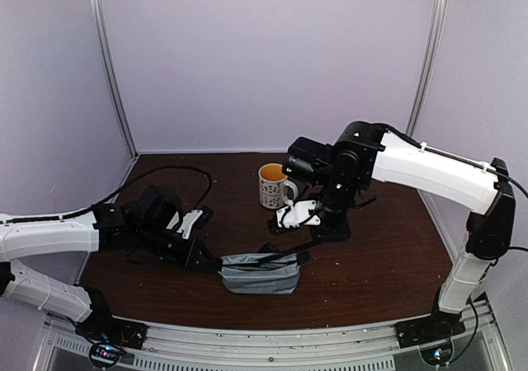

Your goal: Sort the hair-cutting tools

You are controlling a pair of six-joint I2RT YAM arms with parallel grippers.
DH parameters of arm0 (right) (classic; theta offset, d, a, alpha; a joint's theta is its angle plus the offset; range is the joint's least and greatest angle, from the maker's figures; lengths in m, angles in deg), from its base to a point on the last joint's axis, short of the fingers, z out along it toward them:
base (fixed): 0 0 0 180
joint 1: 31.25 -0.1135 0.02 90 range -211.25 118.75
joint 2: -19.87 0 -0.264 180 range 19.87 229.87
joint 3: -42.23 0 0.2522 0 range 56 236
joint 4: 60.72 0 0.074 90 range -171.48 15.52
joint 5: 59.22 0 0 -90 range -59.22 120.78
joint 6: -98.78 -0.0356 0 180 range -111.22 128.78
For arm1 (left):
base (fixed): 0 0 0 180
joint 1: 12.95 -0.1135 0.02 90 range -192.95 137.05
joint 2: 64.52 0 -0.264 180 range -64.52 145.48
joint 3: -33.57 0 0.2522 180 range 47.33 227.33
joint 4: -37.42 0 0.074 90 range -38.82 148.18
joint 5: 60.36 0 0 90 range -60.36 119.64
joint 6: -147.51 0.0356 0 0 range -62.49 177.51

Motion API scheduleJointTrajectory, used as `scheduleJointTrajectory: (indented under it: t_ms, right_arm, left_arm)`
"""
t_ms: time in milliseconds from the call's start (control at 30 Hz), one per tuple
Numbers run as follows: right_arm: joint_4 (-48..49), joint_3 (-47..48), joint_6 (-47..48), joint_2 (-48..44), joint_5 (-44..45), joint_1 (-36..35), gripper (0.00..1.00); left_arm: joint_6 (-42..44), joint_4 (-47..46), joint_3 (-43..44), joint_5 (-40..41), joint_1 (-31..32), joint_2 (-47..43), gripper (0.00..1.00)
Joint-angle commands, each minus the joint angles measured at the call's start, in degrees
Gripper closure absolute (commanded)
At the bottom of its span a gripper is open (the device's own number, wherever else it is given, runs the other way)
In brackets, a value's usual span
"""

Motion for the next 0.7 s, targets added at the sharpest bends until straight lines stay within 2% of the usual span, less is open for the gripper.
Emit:
scheduleJointTrajectory:
  t_ms: [0, 333, 533, 667]
  right_arm:
    - [-1.39, 2.77, -0.55, 2.10, 0.49, -0.61, 1.00]
    - [-0.48, 5.69, -2.04, 6.77, 0.55, -2.27, 1.00]
    - [0.08, 9.52, -4.44, 10.88, -0.95, -3.24, 1.00]
    - [0.36, 9.82, -4.91, 12.85, 0.27, -4.07, 1.00]
  left_arm:
    - [0.24, -4.60, -0.63, -1.87, -0.32, 0.38, 0.99]
    - [-0.38, -5.96, -0.91, -3.01, -0.32, 0.39, 1.00]
    - [-4.61, -13.56, -3.38, -6.76, -0.32, 0.37, 1.00]
    - [-5.59, -15.16, -3.74, -7.43, -0.32, 0.46, 1.00]
